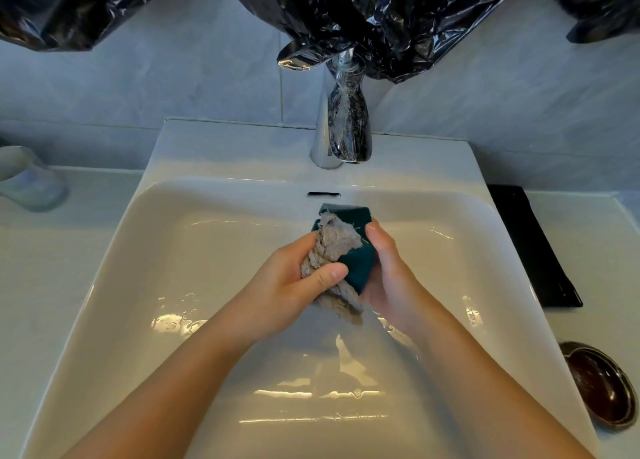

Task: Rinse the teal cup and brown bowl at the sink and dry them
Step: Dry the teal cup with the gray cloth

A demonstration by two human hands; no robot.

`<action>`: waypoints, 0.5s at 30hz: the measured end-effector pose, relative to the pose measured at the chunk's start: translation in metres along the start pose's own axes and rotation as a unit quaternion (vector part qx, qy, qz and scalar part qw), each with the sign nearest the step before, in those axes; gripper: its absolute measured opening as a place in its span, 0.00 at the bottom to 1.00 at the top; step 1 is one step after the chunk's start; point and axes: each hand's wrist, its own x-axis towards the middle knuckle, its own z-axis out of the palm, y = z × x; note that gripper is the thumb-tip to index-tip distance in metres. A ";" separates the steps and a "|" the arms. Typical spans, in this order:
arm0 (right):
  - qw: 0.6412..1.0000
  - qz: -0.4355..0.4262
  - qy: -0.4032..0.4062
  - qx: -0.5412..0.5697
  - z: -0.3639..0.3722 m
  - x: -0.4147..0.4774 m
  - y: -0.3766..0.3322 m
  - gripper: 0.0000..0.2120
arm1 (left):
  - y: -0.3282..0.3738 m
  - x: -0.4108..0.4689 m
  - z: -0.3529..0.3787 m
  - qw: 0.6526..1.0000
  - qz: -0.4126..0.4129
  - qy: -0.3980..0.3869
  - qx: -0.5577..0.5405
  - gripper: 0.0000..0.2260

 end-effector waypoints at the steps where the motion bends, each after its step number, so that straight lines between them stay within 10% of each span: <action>1: 0.999 -0.026 0.007 -0.030 0.002 -0.001 0.000 0.29 | 0.000 0.000 0.000 1.000 -0.007 0.001 -0.014 0.15; 5: 0.975 -0.176 0.024 -0.134 0.008 -0.006 0.001 0.30 | 0.002 0.001 -0.001 0.995 -0.013 0.027 -0.099 0.20; 12: 0.996 -0.028 0.033 0.081 0.010 -0.003 0.008 0.31 | 0.008 0.002 0.006 0.999 -0.027 0.038 -0.008 0.17; 15: 0.983 -0.006 0.029 0.180 0.010 -0.006 0.004 0.25 | 0.015 0.004 -0.001 0.983 -0.008 0.179 0.026 0.15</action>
